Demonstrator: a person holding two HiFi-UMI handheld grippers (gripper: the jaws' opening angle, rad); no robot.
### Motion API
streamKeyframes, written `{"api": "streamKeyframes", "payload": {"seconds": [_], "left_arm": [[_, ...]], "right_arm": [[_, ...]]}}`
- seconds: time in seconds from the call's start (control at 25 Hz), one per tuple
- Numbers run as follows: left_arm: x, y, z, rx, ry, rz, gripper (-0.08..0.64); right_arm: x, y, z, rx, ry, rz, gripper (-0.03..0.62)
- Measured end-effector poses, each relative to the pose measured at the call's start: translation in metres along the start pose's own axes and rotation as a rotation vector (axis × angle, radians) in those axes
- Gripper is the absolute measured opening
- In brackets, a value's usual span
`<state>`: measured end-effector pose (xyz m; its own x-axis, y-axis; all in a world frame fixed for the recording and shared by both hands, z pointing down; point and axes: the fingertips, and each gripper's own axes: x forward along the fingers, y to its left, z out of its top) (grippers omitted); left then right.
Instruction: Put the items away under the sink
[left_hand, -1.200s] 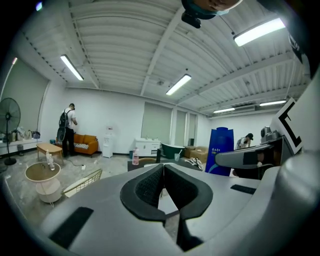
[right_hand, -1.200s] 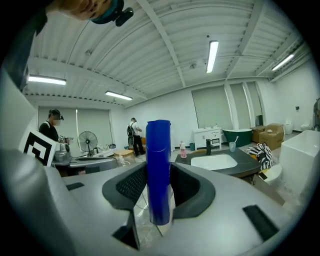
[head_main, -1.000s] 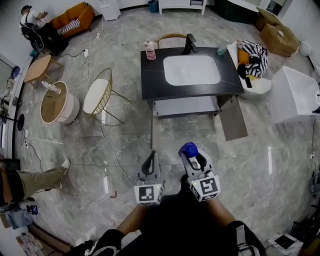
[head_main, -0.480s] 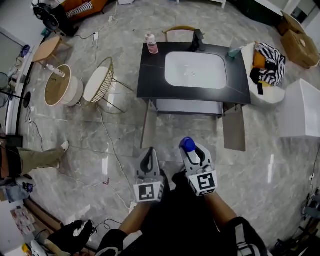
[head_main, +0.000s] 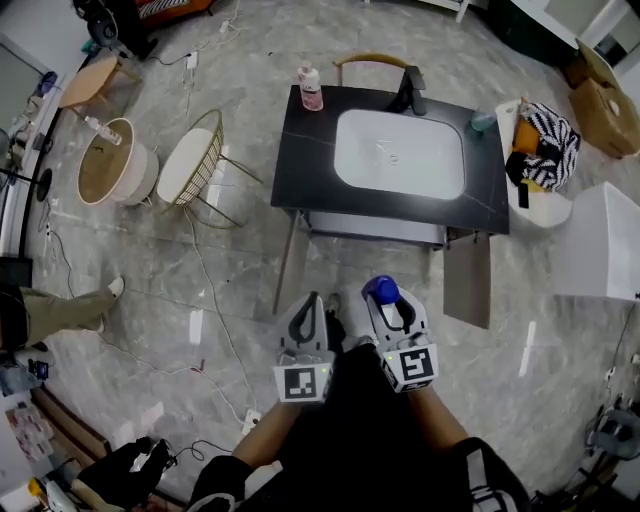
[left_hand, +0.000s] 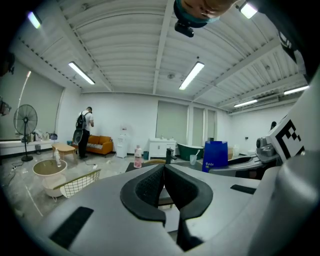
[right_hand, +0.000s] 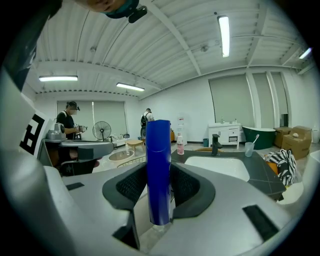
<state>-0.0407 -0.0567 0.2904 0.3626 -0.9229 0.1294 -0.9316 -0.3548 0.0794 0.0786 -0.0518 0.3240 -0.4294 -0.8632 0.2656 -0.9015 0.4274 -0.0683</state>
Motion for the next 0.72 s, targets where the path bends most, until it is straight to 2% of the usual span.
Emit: {"api": "streamKeyframes", "payload": {"seconds": [0.2, 0.48, 0.72], "left_arm": [[0.031, 0.008, -0.042, -0.042, 0.03, 0.017, 0.017], [0.081, 0.019, -0.133, -0.099, 0.008, 0.025, 0.015], [0.118, 0.035, -0.215, -0.084, 0.007, 0.036, 0.015]], "right_arm": [[0.04, -0.018, -0.032, -0.018, -0.009, 0.03, 0.146], [0.094, -0.05, -0.115, -0.045, -0.024, 0.051, 0.146], [0.128, -0.072, -0.184, -0.036, -0.05, 0.041, 0.146]]}}
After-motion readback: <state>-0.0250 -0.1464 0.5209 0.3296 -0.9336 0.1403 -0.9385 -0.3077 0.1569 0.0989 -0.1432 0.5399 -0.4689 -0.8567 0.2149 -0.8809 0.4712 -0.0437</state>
